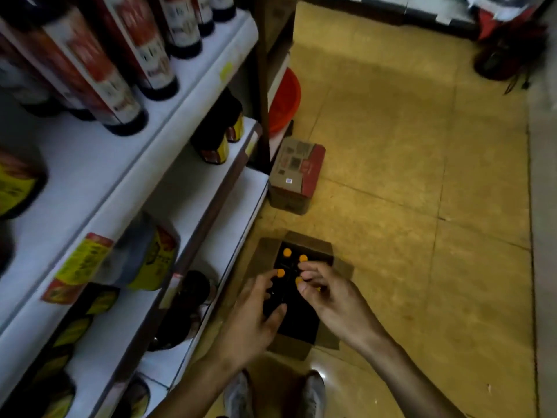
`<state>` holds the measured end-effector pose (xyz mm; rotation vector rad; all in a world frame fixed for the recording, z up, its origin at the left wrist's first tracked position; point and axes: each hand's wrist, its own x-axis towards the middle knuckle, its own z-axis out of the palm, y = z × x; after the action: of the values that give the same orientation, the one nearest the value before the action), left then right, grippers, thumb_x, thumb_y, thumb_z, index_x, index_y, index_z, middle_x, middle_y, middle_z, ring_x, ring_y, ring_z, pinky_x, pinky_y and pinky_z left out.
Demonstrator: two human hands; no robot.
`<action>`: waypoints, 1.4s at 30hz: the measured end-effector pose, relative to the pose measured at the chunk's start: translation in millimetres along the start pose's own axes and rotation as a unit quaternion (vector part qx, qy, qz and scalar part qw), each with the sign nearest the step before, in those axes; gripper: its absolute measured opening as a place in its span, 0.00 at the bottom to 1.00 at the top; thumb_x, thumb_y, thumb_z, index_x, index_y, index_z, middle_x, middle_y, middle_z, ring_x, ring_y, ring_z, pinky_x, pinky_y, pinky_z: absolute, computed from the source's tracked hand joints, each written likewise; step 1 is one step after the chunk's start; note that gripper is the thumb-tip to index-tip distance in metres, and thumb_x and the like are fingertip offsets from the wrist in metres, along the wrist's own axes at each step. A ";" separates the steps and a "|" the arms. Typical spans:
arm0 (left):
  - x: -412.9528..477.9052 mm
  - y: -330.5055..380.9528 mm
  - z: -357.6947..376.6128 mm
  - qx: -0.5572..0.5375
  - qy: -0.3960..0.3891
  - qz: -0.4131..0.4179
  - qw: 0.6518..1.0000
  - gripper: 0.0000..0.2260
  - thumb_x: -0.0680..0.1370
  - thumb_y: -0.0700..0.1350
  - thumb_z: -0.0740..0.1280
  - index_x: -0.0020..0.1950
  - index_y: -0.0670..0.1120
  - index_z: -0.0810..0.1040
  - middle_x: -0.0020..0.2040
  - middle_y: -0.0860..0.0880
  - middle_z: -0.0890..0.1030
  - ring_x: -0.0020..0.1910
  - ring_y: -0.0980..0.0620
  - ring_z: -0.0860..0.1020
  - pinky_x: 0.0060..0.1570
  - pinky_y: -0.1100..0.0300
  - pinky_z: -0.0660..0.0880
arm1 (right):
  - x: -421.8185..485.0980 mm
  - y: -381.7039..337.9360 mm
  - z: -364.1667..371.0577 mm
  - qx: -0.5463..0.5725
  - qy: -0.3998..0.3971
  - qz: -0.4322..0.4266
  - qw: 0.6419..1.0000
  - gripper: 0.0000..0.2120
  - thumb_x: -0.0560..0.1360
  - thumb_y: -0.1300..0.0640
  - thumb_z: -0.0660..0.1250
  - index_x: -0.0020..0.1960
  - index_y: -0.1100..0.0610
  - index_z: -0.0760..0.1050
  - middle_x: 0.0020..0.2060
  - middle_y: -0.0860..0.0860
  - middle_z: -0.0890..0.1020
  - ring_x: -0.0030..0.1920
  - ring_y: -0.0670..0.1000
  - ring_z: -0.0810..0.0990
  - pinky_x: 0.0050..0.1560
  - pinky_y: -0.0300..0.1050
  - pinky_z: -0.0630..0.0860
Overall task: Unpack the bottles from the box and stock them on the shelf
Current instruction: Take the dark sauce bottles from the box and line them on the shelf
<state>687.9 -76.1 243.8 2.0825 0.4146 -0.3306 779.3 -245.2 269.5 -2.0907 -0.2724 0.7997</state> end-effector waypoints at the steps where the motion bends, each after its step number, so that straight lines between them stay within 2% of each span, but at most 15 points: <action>1: 11.1 -19.6 10.6 0.002 -0.007 -0.006 1.000 0.27 0.81 0.49 0.68 0.76 0.61 0.61 0.66 0.61 0.69 0.63 0.66 0.70 0.49 0.83 0.66 | 10.9 17.7 11.2 0.003 0.004 0.004 1.000 0.15 0.82 0.52 0.66 0.68 0.47 0.74 0.60 0.43 0.78 0.57 0.33 0.76 0.50 0.21 0.70; 4: 47.8 -81.7 43.5 0.019 -0.022 -0.020 0.999 0.28 0.81 0.50 0.68 0.77 0.62 0.60 0.68 0.61 0.69 0.65 0.66 0.69 0.51 0.81 0.66 | 42.7 76.9 40.6 0.009 0.012 0.031 0.999 0.15 0.82 0.51 0.66 0.68 0.45 0.73 0.60 0.41 0.78 0.56 0.30 0.75 0.51 0.21 0.70; 8: 98.9 -162.0 94.2 0.007 -0.030 -0.043 0.999 0.29 0.81 0.49 0.69 0.78 0.61 0.61 0.72 0.59 0.68 0.69 0.62 0.69 0.65 0.63 0.71 | 90.3 160.7 86.7 0.005 0.014 0.044 0.999 0.16 0.82 0.51 0.66 0.69 0.46 0.73 0.59 0.41 0.79 0.59 0.34 0.76 0.53 0.23 0.71; 10: 122.8 -199.2 119.8 0.006 -0.029 -0.049 0.998 0.29 0.80 0.49 0.69 0.78 0.60 0.61 0.72 0.57 0.69 0.69 0.60 0.70 0.66 0.60 0.73 | 113.2 201.8 111.5 -0.014 0.007 0.038 0.999 0.16 0.82 0.50 0.66 0.69 0.45 0.73 0.58 0.39 0.79 0.60 0.35 0.76 0.54 0.24 0.71; 15: 173.3 -261.0 156.1 0.026 -0.018 -0.042 0.999 0.31 0.80 0.47 0.70 0.79 0.59 0.60 0.69 0.57 0.72 0.63 0.60 0.73 0.60 0.62 0.75 | 163.6 272.2 153.2 -0.060 -0.031 0.023 0.997 0.18 0.83 0.50 0.64 0.72 0.46 0.70 0.61 0.42 0.78 0.62 0.40 0.76 0.61 0.34 0.74; 17: 190.2 -276.9 161.9 0.051 -0.021 -0.029 0.998 0.30 0.80 0.45 0.70 0.78 0.59 0.61 0.68 0.56 0.72 0.60 0.60 0.73 0.55 0.69 0.72 | 181.3 294.8 166.3 -0.082 -0.048 0.010 0.995 0.18 0.83 0.49 0.64 0.73 0.46 0.69 0.63 0.44 0.77 0.63 0.41 0.76 0.61 0.36 0.75; 19: 204.6 -288.1 164.1 0.076 -0.038 -0.019 0.996 0.29 0.79 0.43 0.71 0.77 0.57 0.63 0.67 0.54 0.73 0.55 0.61 0.71 0.44 0.77 0.69 | 197.2 316.1 177.8 -0.118 -0.062 -0.009 0.991 0.19 0.83 0.47 0.63 0.73 0.44 0.68 0.64 0.44 0.77 0.64 0.43 0.76 0.62 0.39 0.75; 21: 217.0 -296.7 163.6 0.088 -0.050 -0.007 0.995 0.29 0.78 0.43 0.72 0.76 0.55 0.65 0.61 0.54 0.74 0.48 0.63 0.71 0.39 0.79 0.68 | 210.7 333.5 186.9 -0.148 -0.076 -0.020 0.986 0.22 0.83 0.47 0.63 0.75 0.44 0.65 0.65 0.45 0.76 0.65 0.45 0.76 0.64 0.43 0.75; 24: 227.9 -302.7 161.6 0.089 -0.072 0.009 0.993 0.30 0.77 0.45 0.73 0.75 0.56 0.65 0.49 0.61 0.70 0.43 0.66 0.70 0.35 0.75 0.68 | 225.9 347.4 201.5 -0.220 -0.105 -0.043 0.969 0.25 0.82 0.47 0.64 0.76 0.44 0.60 0.68 0.48 0.74 0.67 0.50 0.75 0.65 0.49 0.74; 27: 229.7 -301.3 164.5 0.088 -0.074 0.031 0.993 0.29 0.78 0.45 0.73 0.75 0.59 0.64 0.48 0.62 0.69 0.43 0.66 0.71 0.35 0.73 0.66 | 229.4 350.3 218.4 -0.282 -0.105 -0.071 0.951 0.27 0.81 0.47 0.65 0.76 0.45 0.57 0.68 0.49 0.73 0.66 0.53 0.75 0.60 0.51 0.76; 29: 229.6 -298.0 167.7 0.092 -0.076 0.042 0.992 0.27 0.79 0.43 0.71 0.74 0.59 0.66 0.51 0.61 0.69 0.44 0.66 0.71 0.35 0.73 0.67 | 232.9 353.5 223.9 -0.273 -0.090 -0.075 0.955 0.26 0.80 0.48 0.66 0.74 0.45 0.59 0.66 0.49 0.74 0.64 0.54 0.76 0.56 0.51 0.76; 33: 222.4 -297.1 170.9 0.102 -0.090 0.059 0.989 0.29 0.79 0.40 0.70 0.76 0.57 0.65 0.60 0.57 0.68 0.46 0.68 0.70 0.39 0.80 0.68 | 241.6 365.3 226.5 -0.204 -0.065 -0.074 0.974 0.23 0.80 0.49 0.66 0.73 0.43 0.65 0.67 0.46 0.76 0.66 0.50 0.76 0.60 0.50 0.76; 38: 220.9 -304.9 164.7 0.123 -0.126 0.078 0.981 0.31 0.78 0.40 0.72 0.77 0.57 0.64 0.61 0.57 0.68 0.48 0.68 0.70 0.43 0.81 0.67 | 251.3 382.0 240.9 -0.200 -0.031 -0.100 0.974 0.19 0.78 0.45 0.66 0.68 0.41 0.70 0.62 0.44 0.80 0.61 0.52 0.78 0.54 0.51 0.78; 42: 228.6 -307.7 158.5 0.140 -0.147 0.088 0.975 0.33 0.77 0.42 0.73 0.77 0.58 0.63 0.60 0.58 0.69 0.47 0.66 0.72 0.43 0.78 0.69 | 253.2 381.8 241.5 -0.190 -0.009 -0.115 0.975 0.18 0.78 0.49 0.69 0.67 0.44 0.73 0.58 0.45 0.81 0.58 0.50 0.78 0.48 0.45 0.74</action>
<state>755.3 -25.0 -162.2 2.2768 0.0036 -0.6100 787.2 -204.9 -246.8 -2.3490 -0.7115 0.6650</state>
